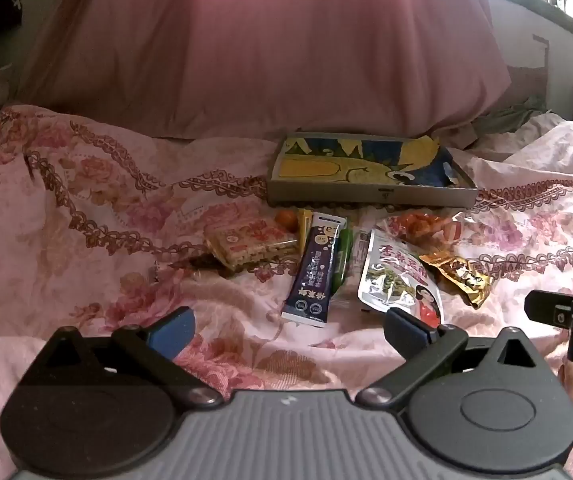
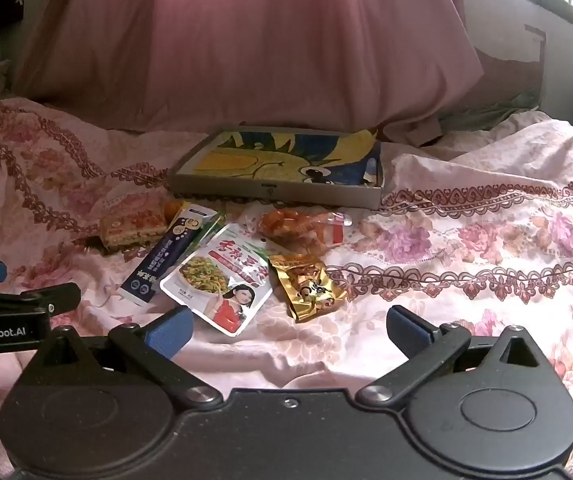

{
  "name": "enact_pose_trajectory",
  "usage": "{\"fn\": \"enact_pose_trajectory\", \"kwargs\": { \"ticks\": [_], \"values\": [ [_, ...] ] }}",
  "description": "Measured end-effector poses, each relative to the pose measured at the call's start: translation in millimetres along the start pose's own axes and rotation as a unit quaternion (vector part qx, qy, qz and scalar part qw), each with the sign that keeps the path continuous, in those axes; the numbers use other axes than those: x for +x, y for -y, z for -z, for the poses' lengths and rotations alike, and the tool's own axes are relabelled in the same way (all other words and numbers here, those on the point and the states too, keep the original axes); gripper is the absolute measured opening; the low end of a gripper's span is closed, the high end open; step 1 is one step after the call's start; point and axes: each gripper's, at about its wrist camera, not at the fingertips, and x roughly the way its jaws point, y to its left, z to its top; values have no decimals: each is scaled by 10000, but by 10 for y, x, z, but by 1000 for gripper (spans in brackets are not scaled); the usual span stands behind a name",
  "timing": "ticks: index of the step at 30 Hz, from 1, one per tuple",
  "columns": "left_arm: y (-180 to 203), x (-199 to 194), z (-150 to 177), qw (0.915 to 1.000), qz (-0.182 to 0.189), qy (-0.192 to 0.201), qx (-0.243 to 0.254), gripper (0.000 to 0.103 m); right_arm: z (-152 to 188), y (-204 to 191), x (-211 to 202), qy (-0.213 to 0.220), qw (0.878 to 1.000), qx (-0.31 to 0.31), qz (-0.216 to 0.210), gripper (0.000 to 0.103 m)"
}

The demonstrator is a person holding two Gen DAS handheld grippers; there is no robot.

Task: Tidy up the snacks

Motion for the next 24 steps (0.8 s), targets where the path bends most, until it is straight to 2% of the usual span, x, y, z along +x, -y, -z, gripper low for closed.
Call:
{"fn": "enact_pose_trajectory", "kwargs": {
  "ticks": [24],
  "values": [
    [-1, 0, 0, 10000, 4, -9, -7, 103, 5, 3, 12, -28, 10000, 4, -3, 102]
  ]
}}
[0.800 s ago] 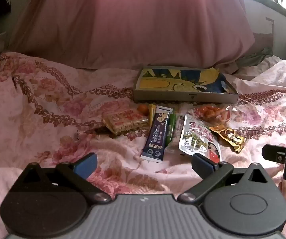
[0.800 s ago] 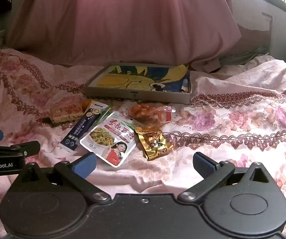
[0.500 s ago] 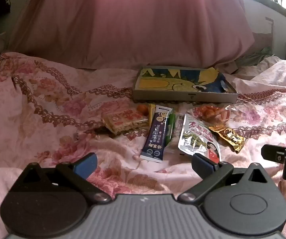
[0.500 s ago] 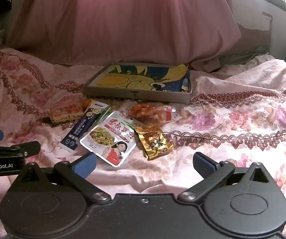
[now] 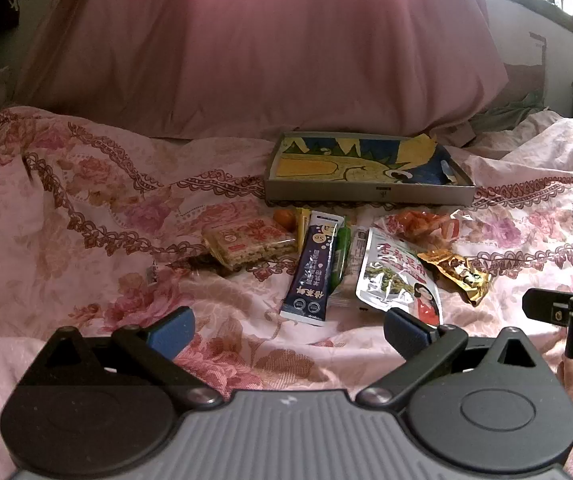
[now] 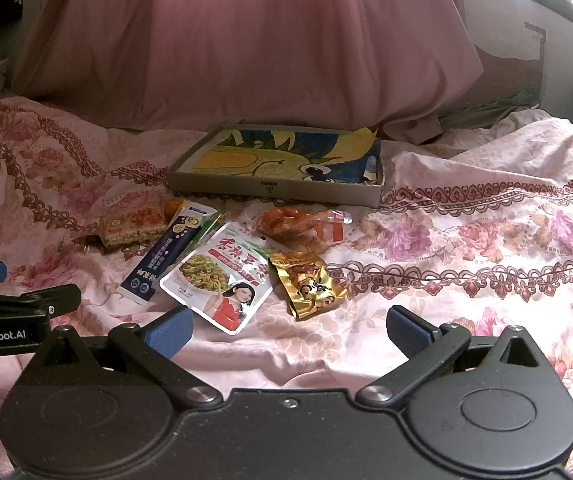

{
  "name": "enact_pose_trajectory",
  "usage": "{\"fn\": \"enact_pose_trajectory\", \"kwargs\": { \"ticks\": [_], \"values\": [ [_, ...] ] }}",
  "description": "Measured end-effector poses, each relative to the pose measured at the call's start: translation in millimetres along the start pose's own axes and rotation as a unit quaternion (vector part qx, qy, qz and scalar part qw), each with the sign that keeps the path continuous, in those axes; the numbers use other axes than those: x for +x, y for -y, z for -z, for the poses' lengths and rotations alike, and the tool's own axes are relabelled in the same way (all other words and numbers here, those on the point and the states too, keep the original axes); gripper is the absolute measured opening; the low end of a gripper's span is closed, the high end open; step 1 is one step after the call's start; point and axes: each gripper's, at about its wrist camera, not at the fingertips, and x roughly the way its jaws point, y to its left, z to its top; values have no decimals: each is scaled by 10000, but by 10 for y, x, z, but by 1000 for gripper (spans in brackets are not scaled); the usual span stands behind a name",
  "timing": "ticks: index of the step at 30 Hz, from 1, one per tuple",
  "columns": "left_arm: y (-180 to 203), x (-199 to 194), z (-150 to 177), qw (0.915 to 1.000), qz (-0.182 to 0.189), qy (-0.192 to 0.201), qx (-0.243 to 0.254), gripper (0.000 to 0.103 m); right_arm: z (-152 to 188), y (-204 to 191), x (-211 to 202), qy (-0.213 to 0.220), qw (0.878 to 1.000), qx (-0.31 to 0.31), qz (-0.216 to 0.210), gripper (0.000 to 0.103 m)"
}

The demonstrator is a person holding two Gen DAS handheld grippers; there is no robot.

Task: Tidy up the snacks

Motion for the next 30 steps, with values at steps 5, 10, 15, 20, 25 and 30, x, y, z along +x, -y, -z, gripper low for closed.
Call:
{"fn": "enact_pose_trajectory", "kwargs": {
  "ticks": [5, 10, 15, 20, 25, 30],
  "values": [
    [1, 0, 0, 10000, -2, -3, 3, 103, 2, 0, 0, -2, 10000, 2, 1, 102],
    [1, -1, 1, 10000, -3, -3, 7, 103, 2, 1, 2, -7, 10000, 3, 1, 102],
    [-1, -1, 1, 10000, -5, -7, 7, 103, 2, 1, 5, -8, 10000, -4, 3, 102],
    [2, 1, 0, 10000, -7, -8, 15, 103, 1, -1, 13, -15, 10000, -6, 8, 102],
    [0, -1, 1, 10000, -6, -8, 10, 103, 11, -11, 9, -20, 10000, -59, 23, 102],
    [2, -3, 2, 10000, -12, -17, 36, 103, 5, -9, 19, -78, 9999, -58, -36, 102]
  ]
}}
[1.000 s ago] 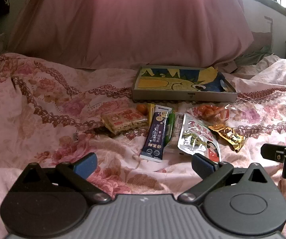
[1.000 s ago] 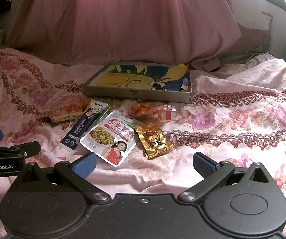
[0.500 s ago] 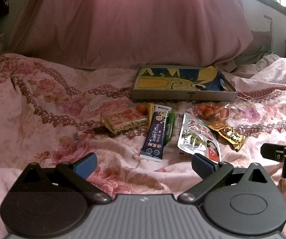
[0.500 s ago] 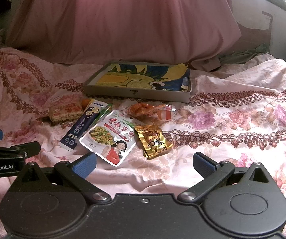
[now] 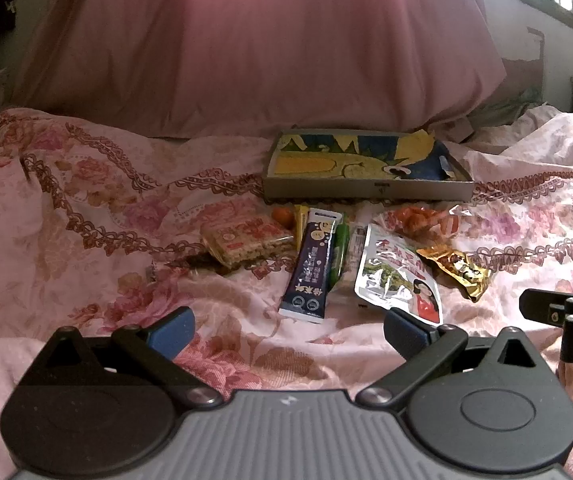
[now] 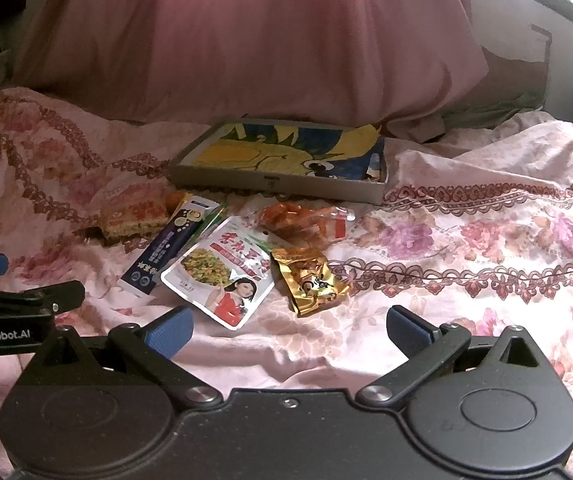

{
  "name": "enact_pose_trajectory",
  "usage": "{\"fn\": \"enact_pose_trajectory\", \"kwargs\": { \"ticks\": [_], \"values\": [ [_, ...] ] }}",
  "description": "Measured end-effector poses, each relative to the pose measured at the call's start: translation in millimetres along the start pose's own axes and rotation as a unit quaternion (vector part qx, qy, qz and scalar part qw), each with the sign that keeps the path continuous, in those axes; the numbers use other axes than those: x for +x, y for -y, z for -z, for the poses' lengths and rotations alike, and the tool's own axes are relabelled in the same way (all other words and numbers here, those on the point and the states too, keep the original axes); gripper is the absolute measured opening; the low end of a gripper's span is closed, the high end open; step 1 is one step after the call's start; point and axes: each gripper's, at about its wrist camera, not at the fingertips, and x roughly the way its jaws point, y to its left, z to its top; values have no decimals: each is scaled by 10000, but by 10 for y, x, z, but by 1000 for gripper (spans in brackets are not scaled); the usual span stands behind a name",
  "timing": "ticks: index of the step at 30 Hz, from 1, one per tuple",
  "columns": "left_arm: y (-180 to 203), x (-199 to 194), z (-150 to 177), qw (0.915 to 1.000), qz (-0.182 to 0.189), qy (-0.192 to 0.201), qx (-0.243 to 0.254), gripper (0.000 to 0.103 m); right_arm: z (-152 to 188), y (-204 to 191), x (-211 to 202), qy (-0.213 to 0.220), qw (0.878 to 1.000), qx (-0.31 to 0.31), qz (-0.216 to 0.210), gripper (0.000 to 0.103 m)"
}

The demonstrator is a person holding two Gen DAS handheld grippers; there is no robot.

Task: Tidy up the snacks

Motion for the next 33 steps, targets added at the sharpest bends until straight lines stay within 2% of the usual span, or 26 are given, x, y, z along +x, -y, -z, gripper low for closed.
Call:
{"fn": "enact_pose_trajectory", "kwargs": {
  "ticks": [10, 14, 18, 27, 30, 33],
  "values": [
    [22, 37, 3, 10000, -2, -96, 15, 103, -60, 49, -23, 44, 9997, 173, -139, 102],
    [28, 82, -26, 9998, 1, -211, 40, 103, -134, 72, 35, -132, 9995, 194, -212, 102],
    [-36, 163, -87, 9988, 109, -460, -117, 103, -208, 105, 133, -428, 9979, 131, -459, 102],
    [-272, 534, -394, 9890, 688, -1180, -575, 103, -385, -53, 472, -433, 9950, -743, -505, 102],
    [-340, 659, -523, 9881, 768, -1232, -501, 103, -361, -169, 661, -476, 9921, -1043, -501, 102],
    [-382, 827, -669, 9886, 676, -1310, -310, 103, -297, -316, 836, -521, 9872, -1415, -520, 102]
  ]
}}
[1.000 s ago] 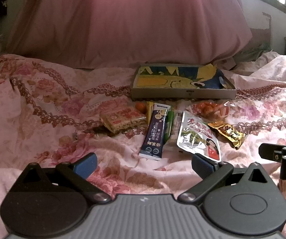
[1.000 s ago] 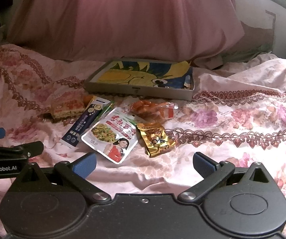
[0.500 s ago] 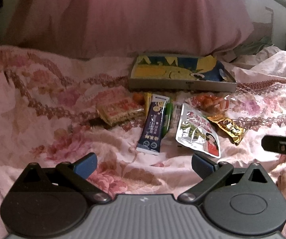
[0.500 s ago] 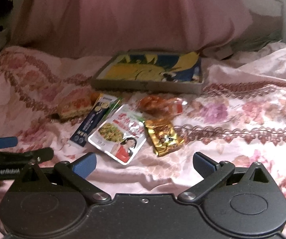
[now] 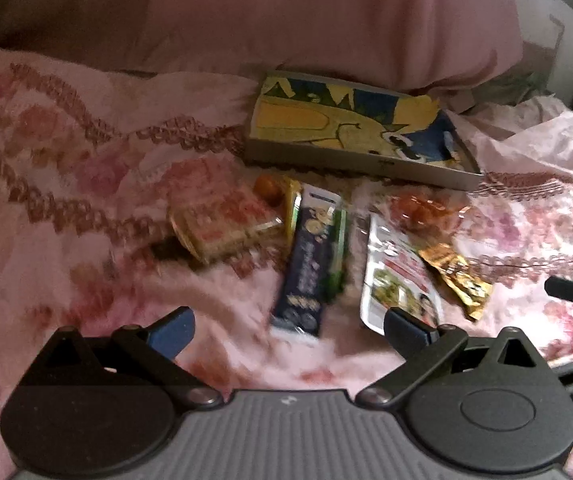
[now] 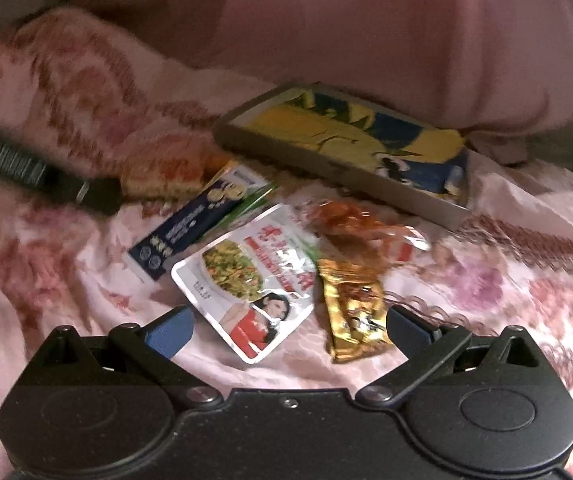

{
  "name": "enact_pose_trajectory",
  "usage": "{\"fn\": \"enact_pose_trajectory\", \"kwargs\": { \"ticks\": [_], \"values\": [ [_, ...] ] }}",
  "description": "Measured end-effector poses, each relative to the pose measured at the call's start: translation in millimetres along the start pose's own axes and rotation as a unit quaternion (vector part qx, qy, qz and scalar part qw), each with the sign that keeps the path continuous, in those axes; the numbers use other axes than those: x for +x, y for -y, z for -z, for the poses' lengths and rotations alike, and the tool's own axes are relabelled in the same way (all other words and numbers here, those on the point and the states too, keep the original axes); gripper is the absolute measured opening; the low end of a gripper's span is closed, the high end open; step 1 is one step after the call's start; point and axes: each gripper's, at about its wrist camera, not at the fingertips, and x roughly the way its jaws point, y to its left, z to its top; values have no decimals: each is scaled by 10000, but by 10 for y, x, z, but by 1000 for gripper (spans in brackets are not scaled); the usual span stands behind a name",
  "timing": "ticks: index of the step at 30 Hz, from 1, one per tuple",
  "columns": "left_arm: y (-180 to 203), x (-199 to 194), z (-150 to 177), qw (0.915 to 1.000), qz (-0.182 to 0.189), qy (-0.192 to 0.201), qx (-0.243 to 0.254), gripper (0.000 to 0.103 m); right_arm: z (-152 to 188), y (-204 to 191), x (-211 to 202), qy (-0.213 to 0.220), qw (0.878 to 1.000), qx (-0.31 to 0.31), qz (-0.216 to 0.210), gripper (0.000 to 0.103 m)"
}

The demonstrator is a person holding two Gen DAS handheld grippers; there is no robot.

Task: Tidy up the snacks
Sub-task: 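Grasp the white woman-printed pouch with the right tool while the left tool reaches toward the clear-wrapped bar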

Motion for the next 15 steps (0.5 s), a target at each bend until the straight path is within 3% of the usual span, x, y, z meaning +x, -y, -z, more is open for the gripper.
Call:
{"fn": "enact_pose_trajectory", "kwargs": {
  "ticks": [6, 11, 15],
  "values": [
    [64, 344, -409, 9995, -67, -231, 208, 103, 18, -302, 363, -49, 9955, -936, 151, 102],
    [128, 697, -583, 9968, 500, -530, -326, 103, 51, -486, 531, 143, 9877, -1526, 299, 102],
    [72, 890, -526, 9922, 943, -589, -562, 103, 95, -521, 607, 263, 9832, -1720, 556, 102]
  ]
}}
